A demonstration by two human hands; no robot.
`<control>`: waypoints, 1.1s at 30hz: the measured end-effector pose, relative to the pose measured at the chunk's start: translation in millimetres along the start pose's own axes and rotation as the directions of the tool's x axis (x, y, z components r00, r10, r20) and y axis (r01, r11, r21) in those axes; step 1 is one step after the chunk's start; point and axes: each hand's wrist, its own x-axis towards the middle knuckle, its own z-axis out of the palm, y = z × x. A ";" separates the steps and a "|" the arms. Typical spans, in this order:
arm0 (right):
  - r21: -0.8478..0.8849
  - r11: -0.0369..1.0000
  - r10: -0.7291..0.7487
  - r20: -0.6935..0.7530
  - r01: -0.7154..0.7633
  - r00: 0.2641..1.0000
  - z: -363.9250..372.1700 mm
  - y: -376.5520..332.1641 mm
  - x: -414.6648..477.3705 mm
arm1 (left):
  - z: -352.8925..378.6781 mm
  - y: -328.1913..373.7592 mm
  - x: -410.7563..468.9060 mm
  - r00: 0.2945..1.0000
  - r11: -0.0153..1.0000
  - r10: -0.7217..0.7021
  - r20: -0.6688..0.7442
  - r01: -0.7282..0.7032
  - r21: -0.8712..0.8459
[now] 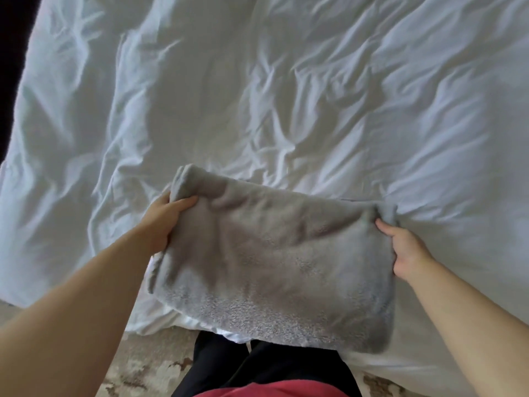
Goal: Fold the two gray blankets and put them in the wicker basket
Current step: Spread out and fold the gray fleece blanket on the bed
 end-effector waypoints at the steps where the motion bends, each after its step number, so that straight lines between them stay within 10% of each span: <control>1: 0.072 0.996 -0.048 0.018 0.047 0.999 -2.6 -2.8 -2.5 | -5.3 0.7 -2.5 0.998 0.995 0.018 0.062 -0.011 -0.099; 5: 0.292 0.945 -0.148 -0.025 0.149 0.989 -15.2 0.0 -11.6 | -23.8 -7.7 -5.7 0.999 0.929 0.038 -0.013 -0.040 -0.367; 10: 0.201 0.979 -0.011 -0.138 0.038 0.990 -5.5 11.5 -3.6 | -4.1 -3.3 7.6 0.990 0.988 -0.027 -0.142 0.004 -0.157; 16: 0.257 0.956 -0.103 -0.161 0.142 0.982 2.1 -8.5 6.7 | 7.6 20.1 13.9 0.996 0.925 0.093 0.007 -0.084 -0.370; 21: -0.016 0.995 -0.097 -0.348 0.098 0.932 7.1 -8.4 17.4 | 11.6 17.7 18.4 0.940 0.999 -0.020 -0.339 0.007 -0.038; 24: -0.252 0.960 -0.251 -0.576 0.123 0.778 17.9 -17.4 17.9 | 18.5 31.8 7.6 0.833 0.928 0.255 -0.491 -0.069 0.365; 26: -0.498 0.857 -0.454 -0.603 0.136 0.656 36.7 -26.9 5.9 | 31.0 40.9 -7.0 0.751 0.769 0.536 -0.385 -0.246 0.590; 29: -0.798 0.425 -0.845 -0.181 0.427 0.502 85.2 -18.8 -26.0 | 57.0 32.3 -31.1 0.660 0.454 0.751 -0.023 -0.491 0.743; 33: -0.708 -0.082 -0.768 0.494 0.701 0.409 147.9 37.2 -51.7 | 77.7 -13.7 -43.4 0.731 0.158 0.617 0.292 -0.479 0.864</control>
